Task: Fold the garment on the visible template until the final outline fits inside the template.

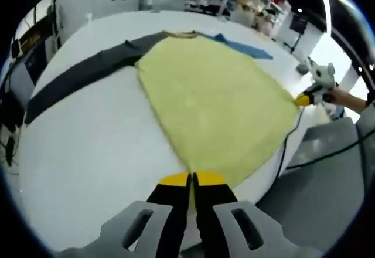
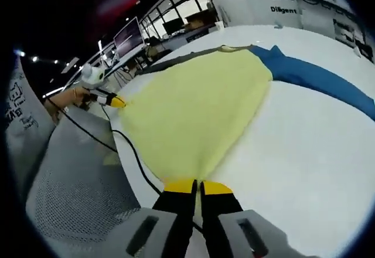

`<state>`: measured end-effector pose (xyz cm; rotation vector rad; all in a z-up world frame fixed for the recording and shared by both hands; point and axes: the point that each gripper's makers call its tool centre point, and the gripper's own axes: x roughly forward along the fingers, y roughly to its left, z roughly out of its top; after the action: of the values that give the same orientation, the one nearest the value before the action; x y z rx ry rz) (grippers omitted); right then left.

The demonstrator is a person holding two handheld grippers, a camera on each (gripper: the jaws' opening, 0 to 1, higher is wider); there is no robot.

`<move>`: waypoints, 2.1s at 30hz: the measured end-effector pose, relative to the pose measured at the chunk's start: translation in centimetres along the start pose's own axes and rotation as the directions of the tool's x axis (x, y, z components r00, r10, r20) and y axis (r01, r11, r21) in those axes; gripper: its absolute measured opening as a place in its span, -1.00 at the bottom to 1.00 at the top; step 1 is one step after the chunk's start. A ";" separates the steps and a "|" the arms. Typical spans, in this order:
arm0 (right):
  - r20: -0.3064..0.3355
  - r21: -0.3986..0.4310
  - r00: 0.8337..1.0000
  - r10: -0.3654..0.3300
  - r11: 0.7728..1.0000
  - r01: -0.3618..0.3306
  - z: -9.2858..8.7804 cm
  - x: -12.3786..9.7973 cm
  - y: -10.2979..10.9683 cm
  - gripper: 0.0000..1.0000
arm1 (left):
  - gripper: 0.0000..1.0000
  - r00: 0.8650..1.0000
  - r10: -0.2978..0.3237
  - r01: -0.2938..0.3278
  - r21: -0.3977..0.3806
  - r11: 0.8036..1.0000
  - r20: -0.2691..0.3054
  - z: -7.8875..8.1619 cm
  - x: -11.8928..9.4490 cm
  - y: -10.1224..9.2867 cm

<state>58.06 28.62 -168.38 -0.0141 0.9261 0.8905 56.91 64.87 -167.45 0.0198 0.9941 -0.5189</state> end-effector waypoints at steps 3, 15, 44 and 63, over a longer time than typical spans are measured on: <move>0.007 0.002 1.000 -0.004 1.000 0.004 -0.1 -0.3 -0.1 -1.00 | -1.00 1.000 0.015 -0.015 -0.002 1.000 -0.005 -0.5 -0.3 0.8; 0.112 -0.087 0.974 -0.198 0.974 0.208 1.6 -1.8 -2.8 -0.67 | -0.75 0.981 0.096 -0.078 -0.109 0.991 0.166 1.7 -1.5 4.3; 0.276 -0.109 0.926 -0.257 0.949 0.296 6.0 -5.2 -3.4 0.26 | 0.26 0.803 0.452 -0.367 -0.277 0.888 0.387 8.9 -4.9 20.2; 0.206 -0.053 0.925 -0.320 0.940 0.337 4.8 -7.5 -3.7 0.09 | -0.14 0.725 0.635 -0.486 -0.455 0.746 0.267 5.9 -5.2 28.4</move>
<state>61.75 23.01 -161.44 -0.1517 0.6751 0.6057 71.45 90.50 -166.18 -0.1009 0.6010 0.2426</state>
